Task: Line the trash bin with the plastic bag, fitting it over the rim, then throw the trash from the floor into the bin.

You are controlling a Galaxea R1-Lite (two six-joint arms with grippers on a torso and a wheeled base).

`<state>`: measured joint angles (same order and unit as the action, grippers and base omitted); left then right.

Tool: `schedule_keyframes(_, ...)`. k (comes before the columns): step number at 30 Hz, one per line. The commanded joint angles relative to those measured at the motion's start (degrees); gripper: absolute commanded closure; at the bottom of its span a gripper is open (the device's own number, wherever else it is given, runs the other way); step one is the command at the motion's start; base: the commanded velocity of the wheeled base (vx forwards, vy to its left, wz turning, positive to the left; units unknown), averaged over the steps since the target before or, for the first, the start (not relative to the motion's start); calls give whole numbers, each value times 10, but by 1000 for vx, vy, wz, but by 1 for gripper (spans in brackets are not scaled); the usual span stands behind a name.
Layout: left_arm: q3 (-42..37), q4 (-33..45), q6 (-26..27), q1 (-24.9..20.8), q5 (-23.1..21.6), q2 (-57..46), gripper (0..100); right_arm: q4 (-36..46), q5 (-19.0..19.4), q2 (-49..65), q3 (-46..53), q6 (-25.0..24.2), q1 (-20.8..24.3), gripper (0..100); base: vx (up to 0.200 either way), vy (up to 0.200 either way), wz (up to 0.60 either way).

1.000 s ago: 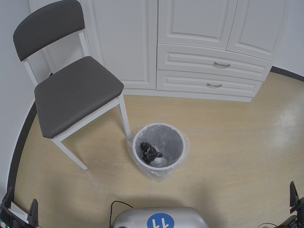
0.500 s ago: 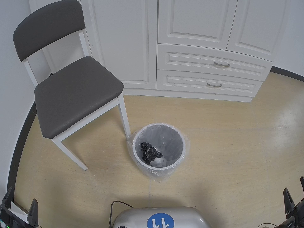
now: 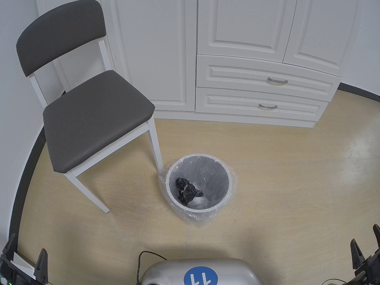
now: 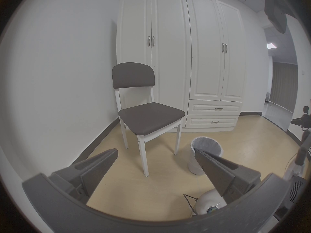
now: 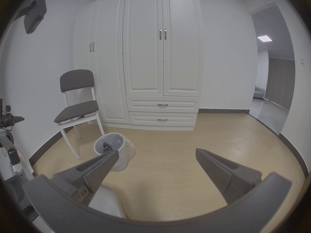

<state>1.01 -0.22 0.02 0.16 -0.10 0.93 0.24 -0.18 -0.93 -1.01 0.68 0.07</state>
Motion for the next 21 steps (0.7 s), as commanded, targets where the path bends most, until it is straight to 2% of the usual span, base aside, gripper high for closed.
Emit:
schedule_keyframes(1,-10,0,2,0,0,-9,0,0,1,8,10,-3,0,0,0,0,0)
schedule_keyframes(6,-10,0,2,0,0,-9,0,-3,-2,9,10,-17,1,0,0,0,0)
schedule_keyframes(21,-10,0,-6,1,1,-9,0,-2,-2,9,10,-12,1,0,0,0,0)
